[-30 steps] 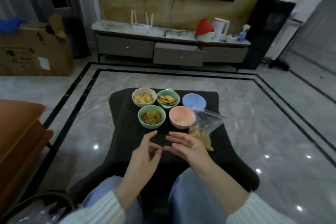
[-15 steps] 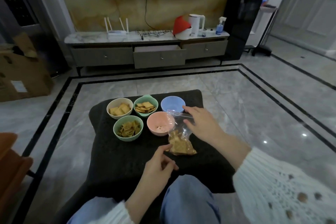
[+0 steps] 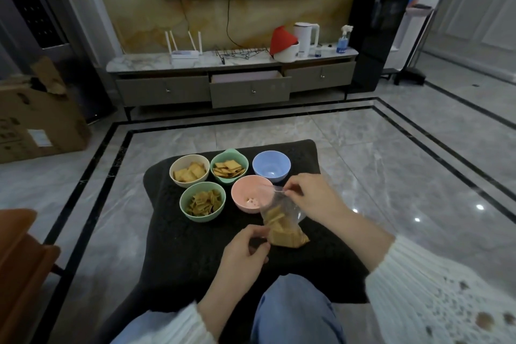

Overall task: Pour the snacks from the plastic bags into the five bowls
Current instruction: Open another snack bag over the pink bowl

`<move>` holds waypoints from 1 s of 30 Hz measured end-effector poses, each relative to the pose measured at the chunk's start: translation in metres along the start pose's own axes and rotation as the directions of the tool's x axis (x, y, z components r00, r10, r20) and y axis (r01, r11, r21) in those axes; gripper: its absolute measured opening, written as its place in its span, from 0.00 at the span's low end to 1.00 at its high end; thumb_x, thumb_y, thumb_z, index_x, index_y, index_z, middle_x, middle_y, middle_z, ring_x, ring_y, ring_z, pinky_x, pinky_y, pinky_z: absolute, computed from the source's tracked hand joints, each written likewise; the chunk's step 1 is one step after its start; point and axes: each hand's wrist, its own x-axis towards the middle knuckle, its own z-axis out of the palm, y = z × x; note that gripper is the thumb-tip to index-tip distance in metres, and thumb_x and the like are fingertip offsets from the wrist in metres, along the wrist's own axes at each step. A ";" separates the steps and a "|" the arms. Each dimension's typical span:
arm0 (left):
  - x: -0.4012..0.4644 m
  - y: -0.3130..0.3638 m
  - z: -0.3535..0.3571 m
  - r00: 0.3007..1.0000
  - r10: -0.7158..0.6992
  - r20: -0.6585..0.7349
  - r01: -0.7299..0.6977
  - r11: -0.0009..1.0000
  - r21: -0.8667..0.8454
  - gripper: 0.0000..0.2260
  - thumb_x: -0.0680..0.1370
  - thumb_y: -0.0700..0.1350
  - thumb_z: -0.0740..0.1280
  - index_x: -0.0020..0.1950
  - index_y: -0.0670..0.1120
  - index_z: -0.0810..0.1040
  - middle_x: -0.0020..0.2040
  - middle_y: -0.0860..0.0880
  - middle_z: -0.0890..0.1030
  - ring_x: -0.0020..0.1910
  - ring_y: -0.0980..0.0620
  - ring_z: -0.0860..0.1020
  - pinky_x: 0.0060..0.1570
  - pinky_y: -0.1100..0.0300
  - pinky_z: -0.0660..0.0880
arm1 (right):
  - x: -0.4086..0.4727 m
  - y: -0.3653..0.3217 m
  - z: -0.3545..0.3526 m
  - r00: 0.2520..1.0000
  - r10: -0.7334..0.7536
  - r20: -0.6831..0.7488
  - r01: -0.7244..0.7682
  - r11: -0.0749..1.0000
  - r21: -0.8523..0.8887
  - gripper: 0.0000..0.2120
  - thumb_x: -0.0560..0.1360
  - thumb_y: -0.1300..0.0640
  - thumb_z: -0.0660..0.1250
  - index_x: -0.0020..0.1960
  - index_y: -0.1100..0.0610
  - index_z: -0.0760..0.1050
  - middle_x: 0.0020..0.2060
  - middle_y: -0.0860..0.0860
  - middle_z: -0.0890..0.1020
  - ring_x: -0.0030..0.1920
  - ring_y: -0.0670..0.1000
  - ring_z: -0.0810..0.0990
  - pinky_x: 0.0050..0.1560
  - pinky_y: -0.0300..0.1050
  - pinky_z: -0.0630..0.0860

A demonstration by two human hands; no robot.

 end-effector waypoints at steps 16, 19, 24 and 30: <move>-0.012 0.016 -0.027 0.942 -0.077 -0.326 -0.069 0.907 -0.415 0.05 0.80 0.46 0.65 0.54 0.55 0.76 0.52 0.56 0.78 0.48 0.58 0.78 0.43 0.60 0.76 | -0.037 -0.079 0.027 0.938 0.188 0.293 -0.347 0.543 0.765 0.05 0.75 0.57 0.73 0.50 0.52 0.87 0.50 0.50 0.86 0.52 0.50 0.85 0.47 0.48 0.85; -0.013 0.010 -0.035 0.928 -0.130 -0.350 -0.059 0.874 -0.482 0.06 0.80 0.43 0.65 0.51 0.54 0.77 0.50 0.56 0.79 0.49 0.59 0.77 0.42 0.62 0.73 | -0.041 -0.087 0.030 0.922 0.183 0.342 -0.384 0.556 0.737 0.06 0.77 0.57 0.72 0.46 0.48 0.86 0.50 0.46 0.86 0.53 0.48 0.83 0.49 0.44 0.83; -0.018 -0.003 -0.046 0.944 -0.190 -0.269 0.017 0.844 -0.537 0.06 0.80 0.43 0.65 0.51 0.49 0.81 0.50 0.49 0.84 0.52 0.51 0.82 0.55 0.51 0.79 | -0.051 -0.094 0.049 0.906 0.190 0.378 -0.419 0.529 0.738 0.09 0.76 0.60 0.73 0.46 0.47 0.88 0.45 0.49 0.89 0.52 0.51 0.86 0.59 0.54 0.82; -0.020 -0.016 -0.052 0.941 -0.175 -0.291 0.021 0.886 -0.463 0.05 0.79 0.44 0.67 0.51 0.49 0.82 0.47 0.50 0.85 0.50 0.51 0.83 0.55 0.46 0.80 | -0.058 -0.094 0.053 0.825 0.162 0.542 -0.565 0.289 0.773 0.08 0.73 0.64 0.75 0.49 0.55 0.88 0.47 0.54 0.89 0.49 0.52 0.88 0.53 0.50 0.84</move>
